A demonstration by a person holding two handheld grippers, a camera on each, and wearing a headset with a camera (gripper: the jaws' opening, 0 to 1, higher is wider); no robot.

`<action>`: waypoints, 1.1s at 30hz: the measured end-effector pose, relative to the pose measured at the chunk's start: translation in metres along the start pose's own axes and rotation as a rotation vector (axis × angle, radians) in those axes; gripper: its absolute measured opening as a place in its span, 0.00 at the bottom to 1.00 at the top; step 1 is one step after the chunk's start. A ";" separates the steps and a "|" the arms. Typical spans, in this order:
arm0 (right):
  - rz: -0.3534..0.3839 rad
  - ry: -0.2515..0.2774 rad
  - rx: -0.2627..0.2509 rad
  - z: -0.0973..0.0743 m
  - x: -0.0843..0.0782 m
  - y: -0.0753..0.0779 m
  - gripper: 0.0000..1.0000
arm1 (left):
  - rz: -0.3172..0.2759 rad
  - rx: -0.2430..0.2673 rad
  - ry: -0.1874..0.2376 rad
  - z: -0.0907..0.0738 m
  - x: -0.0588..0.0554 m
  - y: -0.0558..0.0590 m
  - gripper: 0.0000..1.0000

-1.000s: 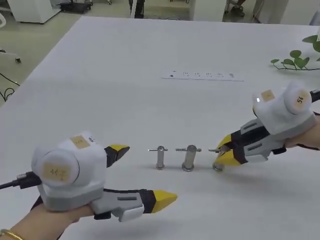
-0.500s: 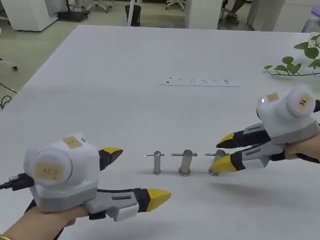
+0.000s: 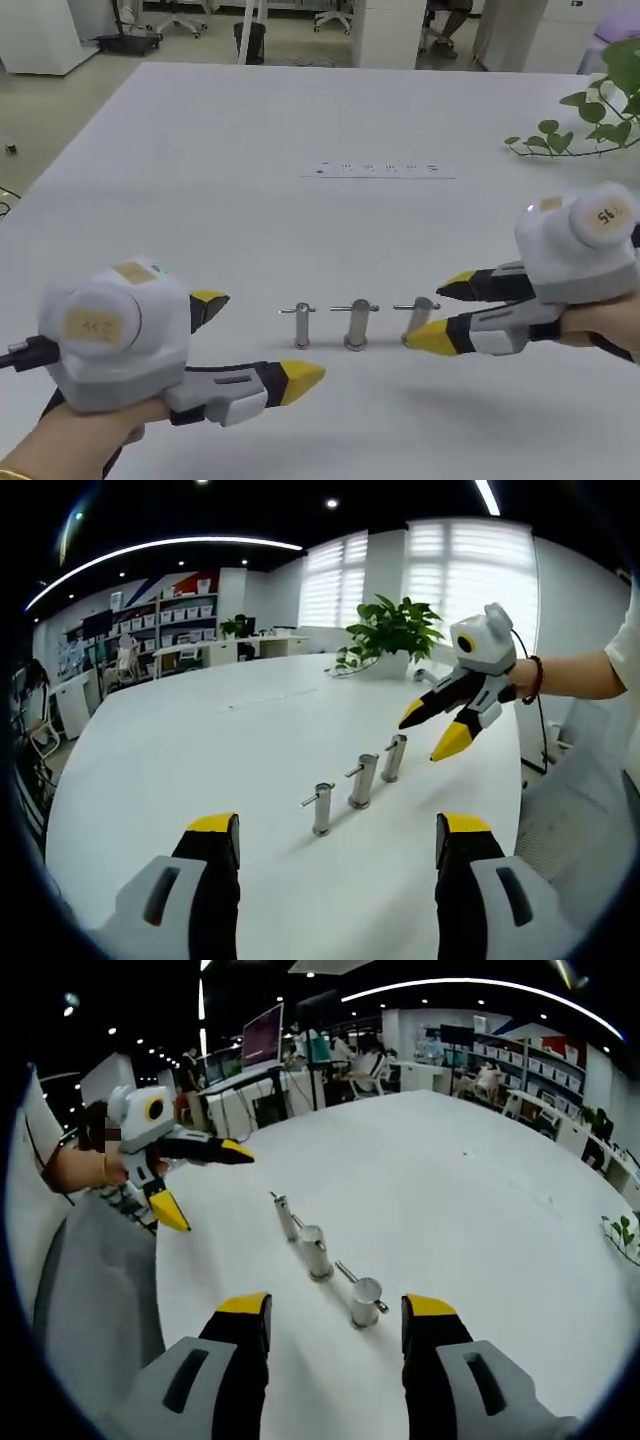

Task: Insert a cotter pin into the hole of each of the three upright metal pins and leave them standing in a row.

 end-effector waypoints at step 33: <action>0.180 0.158 -0.113 -0.012 -0.029 -0.038 0.87 | -0.020 0.084 -0.004 -0.025 -0.007 0.005 0.87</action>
Point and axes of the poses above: the centre of the closed fingertips' face, and the gripper's own axes: z roughly forward along the fingers, y roughly to its right, x roughly out of its top, the point moved 8 cm from there along -z, roughly backward along the fingers, and after that the axes turned 10 degrees about -y, right-handed, at the moved point
